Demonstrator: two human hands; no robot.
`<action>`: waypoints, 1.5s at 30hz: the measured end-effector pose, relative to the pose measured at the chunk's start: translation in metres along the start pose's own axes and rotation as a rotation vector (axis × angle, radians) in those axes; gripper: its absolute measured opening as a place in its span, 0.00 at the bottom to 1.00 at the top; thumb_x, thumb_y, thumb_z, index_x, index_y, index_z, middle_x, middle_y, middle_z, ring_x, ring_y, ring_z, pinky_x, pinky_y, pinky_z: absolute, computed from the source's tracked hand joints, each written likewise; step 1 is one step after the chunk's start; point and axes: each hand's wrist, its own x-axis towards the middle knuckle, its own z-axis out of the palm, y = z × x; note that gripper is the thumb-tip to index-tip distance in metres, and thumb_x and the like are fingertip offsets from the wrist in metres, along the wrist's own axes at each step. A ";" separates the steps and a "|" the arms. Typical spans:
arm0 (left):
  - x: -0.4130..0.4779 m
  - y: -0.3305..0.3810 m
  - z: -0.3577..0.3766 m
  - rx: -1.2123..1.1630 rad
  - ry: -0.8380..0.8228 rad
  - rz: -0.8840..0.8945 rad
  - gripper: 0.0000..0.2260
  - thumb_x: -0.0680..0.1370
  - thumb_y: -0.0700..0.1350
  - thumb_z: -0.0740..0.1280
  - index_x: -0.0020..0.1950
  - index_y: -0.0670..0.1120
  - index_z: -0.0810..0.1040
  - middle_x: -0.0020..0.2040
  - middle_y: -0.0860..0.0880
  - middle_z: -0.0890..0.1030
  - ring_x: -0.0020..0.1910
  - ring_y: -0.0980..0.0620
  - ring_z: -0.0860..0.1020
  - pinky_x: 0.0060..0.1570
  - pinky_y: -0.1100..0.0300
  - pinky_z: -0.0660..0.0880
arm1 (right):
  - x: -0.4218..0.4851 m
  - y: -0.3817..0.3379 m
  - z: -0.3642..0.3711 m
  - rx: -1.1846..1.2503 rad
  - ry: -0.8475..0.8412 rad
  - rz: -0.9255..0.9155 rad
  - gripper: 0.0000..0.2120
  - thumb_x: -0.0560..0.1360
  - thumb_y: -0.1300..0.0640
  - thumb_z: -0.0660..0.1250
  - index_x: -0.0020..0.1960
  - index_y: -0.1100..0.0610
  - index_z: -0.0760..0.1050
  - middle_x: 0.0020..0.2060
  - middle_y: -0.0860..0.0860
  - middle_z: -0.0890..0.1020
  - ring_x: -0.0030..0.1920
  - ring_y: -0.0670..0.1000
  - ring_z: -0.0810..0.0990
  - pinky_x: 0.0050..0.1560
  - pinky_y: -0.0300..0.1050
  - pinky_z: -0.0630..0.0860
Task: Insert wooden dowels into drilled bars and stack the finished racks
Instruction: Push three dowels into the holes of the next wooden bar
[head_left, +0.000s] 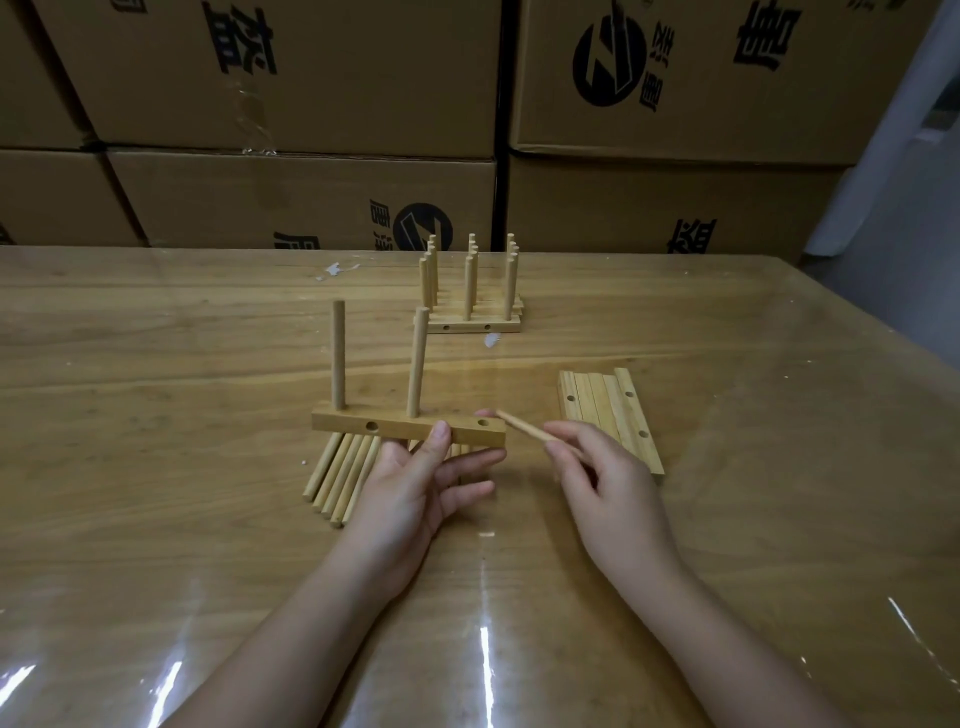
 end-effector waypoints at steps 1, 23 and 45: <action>0.000 0.000 0.000 0.001 -0.001 0.000 0.21 0.76 0.48 0.64 0.65 0.40 0.66 0.58 0.43 0.82 0.53 0.42 0.82 0.37 0.60 0.80 | 0.001 -0.001 -0.001 0.118 0.000 0.046 0.07 0.77 0.57 0.64 0.54 0.48 0.76 0.36 0.44 0.81 0.34 0.40 0.77 0.35 0.31 0.72; -0.001 -0.002 -0.004 0.023 -0.042 -0.010 0.13 0.71 0.49 0.71 0.55 0.54 0.75 0.58 0.41 0.81 0.52 0.41 0.82 0.39 0.59 0.80 | 0.012 0.000 -0.012 0.937 -0.041 0.424 0.10 0.64 0.52 0.72 0.44 0.54 0.81 0.32 0.51 0.80 0.31 0.45 0.75 0.31 0.36 0.73; -0.002 -0.002 -0.001 0.090 -0.037 -0.050 0.18 0.70 0.42 0.69 0.59 0.42 0.73 0.50 0.37 0.83 0.46 0.40 0.84 0.38 0.61 0.80 | 0.015 -0.006 -0.013 0.802 -0.021 0.210 0.10 0.74 0.52 0.61 0.46 0.58 0.75 0.40 0.52 0.84 0.42 0.53 0.84 0.34 0.37 0.78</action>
